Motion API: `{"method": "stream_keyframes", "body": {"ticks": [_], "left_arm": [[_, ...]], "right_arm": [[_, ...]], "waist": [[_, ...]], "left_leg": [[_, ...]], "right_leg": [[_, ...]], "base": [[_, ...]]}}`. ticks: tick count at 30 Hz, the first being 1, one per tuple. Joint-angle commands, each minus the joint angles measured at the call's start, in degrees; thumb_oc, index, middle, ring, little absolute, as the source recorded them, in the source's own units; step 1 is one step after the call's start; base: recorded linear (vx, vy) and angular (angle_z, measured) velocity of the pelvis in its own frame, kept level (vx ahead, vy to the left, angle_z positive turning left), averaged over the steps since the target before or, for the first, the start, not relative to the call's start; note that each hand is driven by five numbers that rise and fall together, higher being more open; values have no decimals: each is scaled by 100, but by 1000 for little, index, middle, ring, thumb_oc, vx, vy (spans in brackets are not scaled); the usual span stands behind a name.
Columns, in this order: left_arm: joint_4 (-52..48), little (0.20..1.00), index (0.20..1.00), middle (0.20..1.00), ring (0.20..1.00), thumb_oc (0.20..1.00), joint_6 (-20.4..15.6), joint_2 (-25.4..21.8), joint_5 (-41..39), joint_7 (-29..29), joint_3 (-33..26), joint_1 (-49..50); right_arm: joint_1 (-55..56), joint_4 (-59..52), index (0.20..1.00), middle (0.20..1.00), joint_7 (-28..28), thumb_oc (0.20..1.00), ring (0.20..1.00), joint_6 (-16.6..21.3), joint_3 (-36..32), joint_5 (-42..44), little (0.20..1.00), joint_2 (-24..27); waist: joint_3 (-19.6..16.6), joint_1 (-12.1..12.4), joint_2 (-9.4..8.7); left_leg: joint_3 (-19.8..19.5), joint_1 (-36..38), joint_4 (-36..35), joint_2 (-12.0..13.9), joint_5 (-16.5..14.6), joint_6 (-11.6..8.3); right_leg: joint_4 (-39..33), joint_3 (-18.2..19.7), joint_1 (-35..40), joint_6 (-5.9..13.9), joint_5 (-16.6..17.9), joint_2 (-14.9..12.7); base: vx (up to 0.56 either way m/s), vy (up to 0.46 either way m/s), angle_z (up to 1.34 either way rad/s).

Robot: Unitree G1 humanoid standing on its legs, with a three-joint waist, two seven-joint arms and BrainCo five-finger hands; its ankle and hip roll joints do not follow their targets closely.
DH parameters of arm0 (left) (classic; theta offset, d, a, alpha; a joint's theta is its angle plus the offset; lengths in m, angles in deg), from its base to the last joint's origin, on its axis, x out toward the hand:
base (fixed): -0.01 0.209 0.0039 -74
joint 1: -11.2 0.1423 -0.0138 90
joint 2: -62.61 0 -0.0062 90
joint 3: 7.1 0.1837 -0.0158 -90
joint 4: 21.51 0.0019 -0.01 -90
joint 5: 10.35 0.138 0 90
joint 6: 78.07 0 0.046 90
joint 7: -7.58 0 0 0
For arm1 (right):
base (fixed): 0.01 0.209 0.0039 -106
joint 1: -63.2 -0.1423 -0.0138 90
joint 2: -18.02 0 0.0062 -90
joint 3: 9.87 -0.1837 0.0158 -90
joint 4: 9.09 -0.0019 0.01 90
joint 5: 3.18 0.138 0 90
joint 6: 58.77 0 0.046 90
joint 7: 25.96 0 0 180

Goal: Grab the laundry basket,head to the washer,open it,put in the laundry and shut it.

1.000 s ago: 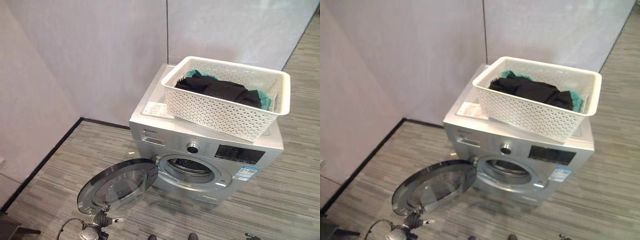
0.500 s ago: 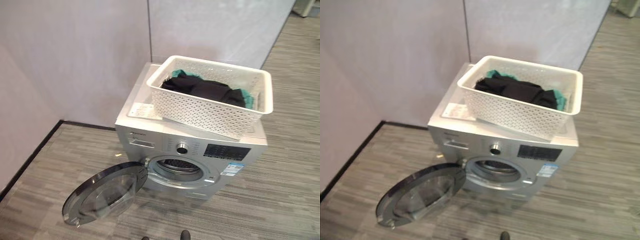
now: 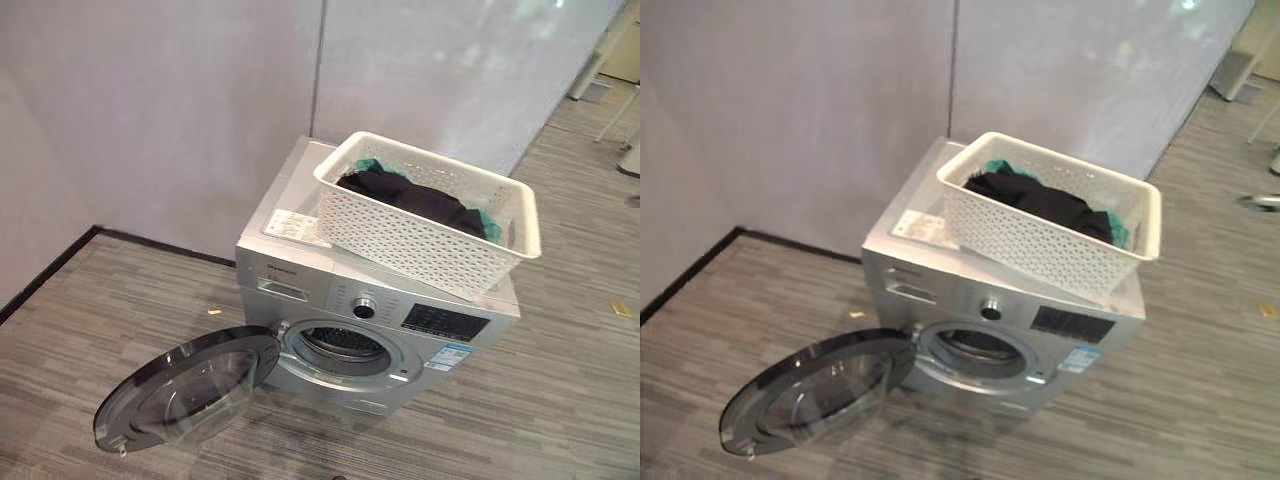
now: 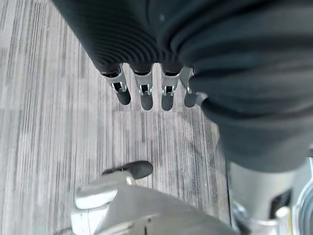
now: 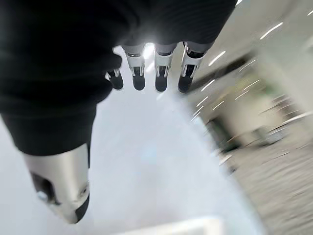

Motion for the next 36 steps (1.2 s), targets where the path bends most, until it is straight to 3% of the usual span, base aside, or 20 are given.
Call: {"method": "stream_keyframes", "body": {"ticks": [1, 2, 3, 6, 7, 15, 21, 25, 29, 36], "left_arm": [[367, 1000, 1000, 1000, 1000, 1000, -57, -400, -114, -62, 9, -113], [439, 1000, 1000, 1000, 1000, 1000, -52, -452, -126, -99, 33, -97], [442, 1000, 1000, 1000, 1000, 1000, -54, -421, -129, -100, -10, -78], [525, 1000, 1000, 1000, 1000, 1000, 21, -484, -123, -286, -32, 23], [547, 1000, 1000, 1000, 1000, 1000, 27, -461, -144, -311, -53, 39], [550, 1000, 1000, 1000, 1000, 1000, 49, -450, -186, -384, -104, 60], [337, 1000, 1000, 1000, 1000, 1000, 16, -401, -289, -365, 61, -92], [244, 1000, 1000, 1000, 1000, 1000, -9, -321, -320, -247, 260, -284], [79, 1000, 1000, 1000, 1000, 1000, -59, -299, -191, -68, 453, -414], [-17, 1000, 1000, 1000, 1000, 1000, -150, -159, -95, 139, 697, -661]], "right_arm": [[-974, 374, 1000, 1000, -549, 1000, 1000, -57, 909, 332, 1000, 673], [-1553, 733, 1000, 1000, -733, 1000, 1000, -157, 1701, 293, 1000, 729], [-1839, 810, 1000, 1000, -732, 1000, 1000, -143, 1983, 306, 1000, 708], [-3662, 1505, 1000, 1000, -1333, 1000, 1000, -422, 4468, 0, 1000, 633], [-3721, 1526, 1000, 1000, -1361, 1000, 1000, -448, 4584, 27, 1000, 640], [-3252, 1733, 1000, 1000, -1577, 1000, 1000, -530, 4526, -201, 1000, 711], [-2795, 2145, 1000, 1000, -1433, 1000, 1000, -574, 4155, -750, 1000, 512], [-3066, 2665, 1000, 1000, -620, 1000, 1000, -576, 3798, -1508, 1000, 100], [-3363, 2823, 1000, 1000, -136, 1000, 1000, -531, 3881, -2239, 1000, -194], [-3440, 2513, 1000, 1000, 652, 1000, 1000, -463, 3663, -2754, 1000, -578]], "waist": [[35, 410, -487], [56, 484, -566], [44, 442, -539], [120, 556, -668], [125, 547, -664], [203, 561, -687], [277, 518, -500], [369, 471, -344], [488, 509, -259], [692, 583, -121]], "left_leg": [[-33, -270, 23, -101, -33, 35], [-59, -288, 19, -105, -22, 31], [-53, -282, 19, -105, -23, 31], [-174, -394, 31, -119, 22, 6], [-185, -408, 33, -116, 28, 6], [-206, -424, 30, -135, 8, 30], [-81, -424, 27, -146, -19, 81], [-38, -477, 18, -164, -13, 128], [-66, -604, 9, -194, 17, 157], [-124, -903, 0, -271, 98, 171]], "right_leg": [[129, 83, 137, 373, -348, -113], [120, 55, 137, 375, -341, -114], [120, 62, 140, 375, -341, -115], [137, -105, 121, 388, -326, -141], [150, -125, 109, 391, -323, -145], [247, -178, 83, 414, -333, -182], [201, -61, 13, 444, -280, -201], [169, 21, -72, 470, -218, -210], [114, 41, -180, 488, -152, -230], [40, -37, -373, 545, -35, -286]], "base": [[-9, -4, 15], [-3, 4, 19], [0, -2, 17], [7, 13, 22], [12, 12, 24], [13, 5, 8], [19, 33, -8], [0, 29, -19], [-7, 11, -12], [8, 12, 2]]}}
